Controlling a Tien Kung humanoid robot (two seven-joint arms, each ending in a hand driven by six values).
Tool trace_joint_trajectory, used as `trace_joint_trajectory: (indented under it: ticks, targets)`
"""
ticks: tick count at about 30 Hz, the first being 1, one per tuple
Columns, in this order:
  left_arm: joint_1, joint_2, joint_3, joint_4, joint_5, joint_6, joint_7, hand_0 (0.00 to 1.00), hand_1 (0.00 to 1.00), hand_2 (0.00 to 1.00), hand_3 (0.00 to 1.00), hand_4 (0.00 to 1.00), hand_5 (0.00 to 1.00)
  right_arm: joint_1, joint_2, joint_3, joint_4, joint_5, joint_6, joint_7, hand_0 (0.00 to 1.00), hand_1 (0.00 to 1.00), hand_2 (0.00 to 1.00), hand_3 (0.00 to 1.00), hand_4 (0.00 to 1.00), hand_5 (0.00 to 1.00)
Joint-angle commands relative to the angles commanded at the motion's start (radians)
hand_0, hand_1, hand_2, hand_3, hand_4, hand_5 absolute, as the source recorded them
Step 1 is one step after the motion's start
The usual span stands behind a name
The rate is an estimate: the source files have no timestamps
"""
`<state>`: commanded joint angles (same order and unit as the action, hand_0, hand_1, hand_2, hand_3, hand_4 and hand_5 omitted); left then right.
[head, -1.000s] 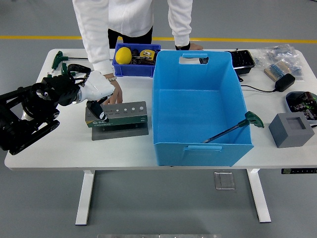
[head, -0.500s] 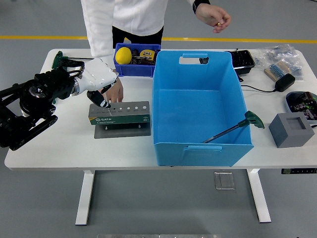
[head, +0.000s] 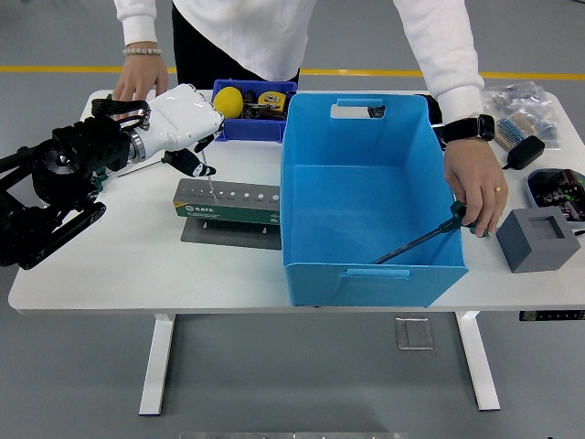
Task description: Lift tool from toolbox,place it in box,lift tool from toolbox,place it in box
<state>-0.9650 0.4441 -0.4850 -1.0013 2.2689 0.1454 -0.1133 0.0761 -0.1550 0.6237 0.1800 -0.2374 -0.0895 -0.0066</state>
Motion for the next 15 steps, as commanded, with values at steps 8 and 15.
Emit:
trace_joint_trajectory:
  ticks: [8, 15]
  targets:
    - [-0.015, 0.002, -0.073, -0.079, 0.0, -0.015, 0.005, 0.106, 0.002, 0.03, 0.049, 0.838, 0.411, -0.002, 0.0, 0.0, 0.0, 0.0, -0.001, -0.002, 0.652, 0.664, 0.777, 0.803, 0.998, 0.975]
    - [-0.022, -0.01, -0.144, -0.171, 0.0, -0.009, 0.029, 0.105, 0.002, 0.031, 0.05, 0.831, 0.402, -0.004, -0.001, 0.006, 0.0, -0.008, -0.001, -0.002, 0.652, 0.663, 0.776, 0.801, 0.998, 0.975]
